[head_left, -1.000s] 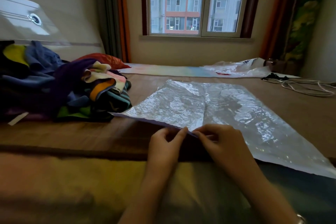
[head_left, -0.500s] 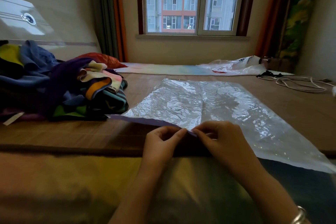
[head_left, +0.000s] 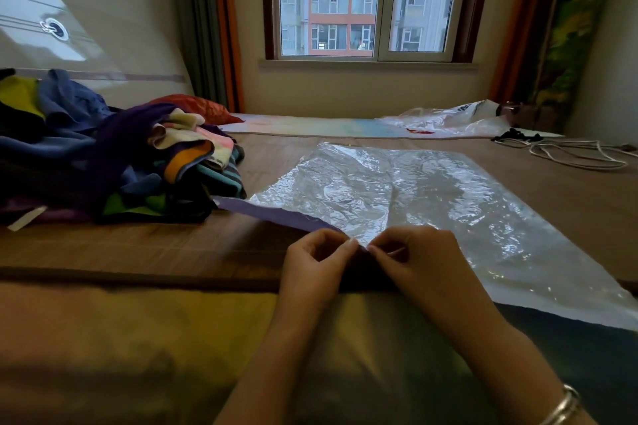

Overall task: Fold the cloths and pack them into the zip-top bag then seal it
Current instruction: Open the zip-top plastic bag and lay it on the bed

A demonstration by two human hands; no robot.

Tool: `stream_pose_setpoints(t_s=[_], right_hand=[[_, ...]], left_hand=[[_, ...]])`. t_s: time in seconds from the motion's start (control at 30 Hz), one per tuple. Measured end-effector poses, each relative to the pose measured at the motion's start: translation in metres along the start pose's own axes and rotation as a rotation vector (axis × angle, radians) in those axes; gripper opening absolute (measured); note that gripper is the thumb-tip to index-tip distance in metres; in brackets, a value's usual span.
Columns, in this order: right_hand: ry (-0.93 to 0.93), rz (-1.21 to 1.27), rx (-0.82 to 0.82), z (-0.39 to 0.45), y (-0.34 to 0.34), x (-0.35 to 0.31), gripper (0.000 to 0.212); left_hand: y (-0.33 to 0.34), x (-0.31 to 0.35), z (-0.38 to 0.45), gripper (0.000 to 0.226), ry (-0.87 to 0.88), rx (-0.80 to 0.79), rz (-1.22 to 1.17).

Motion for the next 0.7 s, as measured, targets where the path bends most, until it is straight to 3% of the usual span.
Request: stream_pose_setpoints(t_s=[0.17,0.53,0.7], right_hand=[[0.012,-0.002,-0.027,0.0,-0.003,0.0,0.007],[0.066,0.029,0.081,0.0,-0.009,0.002,0.002],[0.035,0.037,0.077,0.001,-0.004,-0.005,0.003]], left_hand=[[0.0,0.001,0.0,0.005,0.018,-0.021,0.035],[0.004,-0.003,0.002,0.006,-0.024,0.004,-0.041],[0.006,-0.003,0.002,0.031,-0.078,0.015,-0.012]])
Point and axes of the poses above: each hand's wrist, its own z-axis towards the middle knuckle, its own y-axis out of the palm, x = y × z, the point moved 7 cm from there along z, towards the middle knuckle, and after that the axes turned 10 degrees about -x, right-handed, at the moved point
